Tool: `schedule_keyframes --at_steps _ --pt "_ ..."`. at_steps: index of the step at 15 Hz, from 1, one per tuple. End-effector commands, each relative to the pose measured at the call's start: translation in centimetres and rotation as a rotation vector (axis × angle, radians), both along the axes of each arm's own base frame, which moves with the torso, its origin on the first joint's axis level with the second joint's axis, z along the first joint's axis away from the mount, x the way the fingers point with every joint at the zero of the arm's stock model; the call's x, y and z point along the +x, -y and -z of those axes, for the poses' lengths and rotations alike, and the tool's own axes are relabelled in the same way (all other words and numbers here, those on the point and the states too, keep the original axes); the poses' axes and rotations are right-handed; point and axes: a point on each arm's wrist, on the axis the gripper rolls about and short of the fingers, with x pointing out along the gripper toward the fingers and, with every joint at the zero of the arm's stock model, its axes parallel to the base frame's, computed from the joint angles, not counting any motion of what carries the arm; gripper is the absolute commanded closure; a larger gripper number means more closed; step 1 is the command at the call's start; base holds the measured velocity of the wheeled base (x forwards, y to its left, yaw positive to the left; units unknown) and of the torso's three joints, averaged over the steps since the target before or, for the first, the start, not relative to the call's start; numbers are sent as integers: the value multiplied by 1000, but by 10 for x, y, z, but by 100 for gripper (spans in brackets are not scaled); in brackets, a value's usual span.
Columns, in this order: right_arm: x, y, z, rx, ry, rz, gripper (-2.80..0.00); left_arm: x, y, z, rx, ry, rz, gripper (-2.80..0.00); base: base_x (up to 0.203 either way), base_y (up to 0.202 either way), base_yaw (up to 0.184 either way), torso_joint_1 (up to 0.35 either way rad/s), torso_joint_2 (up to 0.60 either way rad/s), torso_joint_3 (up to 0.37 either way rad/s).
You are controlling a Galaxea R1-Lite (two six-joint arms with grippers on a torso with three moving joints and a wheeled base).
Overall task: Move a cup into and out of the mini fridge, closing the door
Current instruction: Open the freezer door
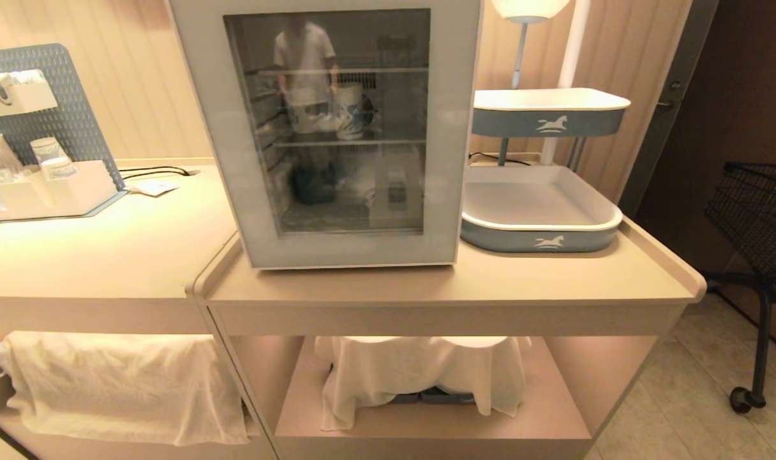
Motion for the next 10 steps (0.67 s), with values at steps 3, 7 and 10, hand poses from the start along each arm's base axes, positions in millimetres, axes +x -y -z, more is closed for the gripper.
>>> schedule_keyframes --at_steps 3,7,10 --pt "0 0 0 -1 0 -1 0 0 0 0 2 0 -2 0 0 199 -1 6 2 5" --pt "0 0 0 -1 -3 -1 0 0 0 0 2 1 -2 0 0 192 0 0 2 2" --pt "0 0 0 0 -3 -1 0 0 0 0 -3 0 -1 0 0 182 2 -1 3 2"
